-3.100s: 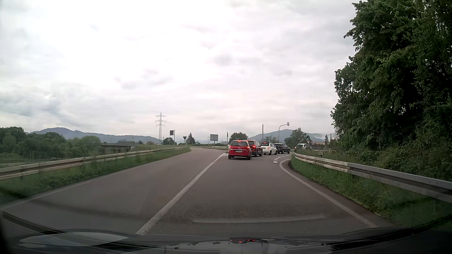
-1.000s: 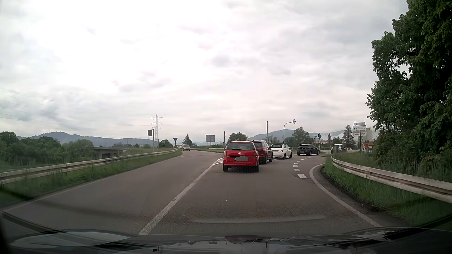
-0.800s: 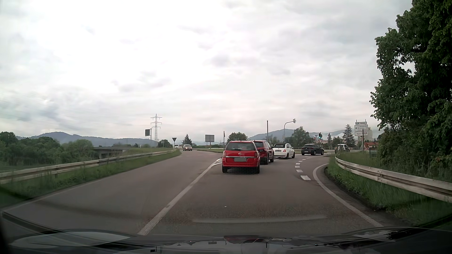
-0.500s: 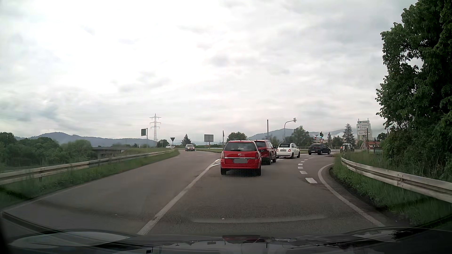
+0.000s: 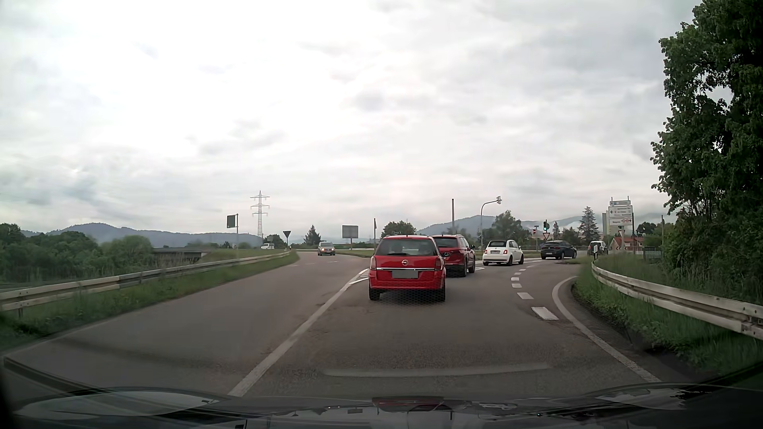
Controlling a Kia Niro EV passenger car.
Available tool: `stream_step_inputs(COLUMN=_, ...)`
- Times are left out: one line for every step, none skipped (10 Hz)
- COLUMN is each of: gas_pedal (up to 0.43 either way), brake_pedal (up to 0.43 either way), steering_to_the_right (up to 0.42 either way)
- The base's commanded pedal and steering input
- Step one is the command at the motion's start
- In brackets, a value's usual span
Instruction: Follow the waypoints while adhering to traffic rules and regulations
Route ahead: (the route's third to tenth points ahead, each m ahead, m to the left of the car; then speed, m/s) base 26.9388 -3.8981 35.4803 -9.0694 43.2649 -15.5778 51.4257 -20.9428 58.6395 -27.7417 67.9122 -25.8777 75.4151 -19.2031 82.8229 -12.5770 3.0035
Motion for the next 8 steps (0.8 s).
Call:
stream_step_inputs(gas_pedal=0.079, brake_pedal=0.0, steering_to_the_right=0.008)
stream_step_inputs(gas_pedal=0.087, brake_pedal=0.0, steering_to_the_right=0.008)
stream_step_inputs(gas_pedal=0.087, brake_pedal=0.0, steering_to_the_right=0.009)
stream_step_inputs(gas_pedal=0.087, brake_pedal=0.0, steering_to_the_right=0.01)
stream_step_inputs(gas_pedal=0.087, brake_pedal=0.0, steering_to_the_right=0.01)
stream_step_inputs(gas_pedal=0.087, brake_pedal=0.0, steering_to_the_right=0.011)
stream_step_inputs(gas_pedal=0.087, brake_pedal=0.0, steering_to_the_right=0.012)
stream_step_inputs(gas_pedal=0.087, brake_pedal=0.0, steering_to_the_right=0.013)
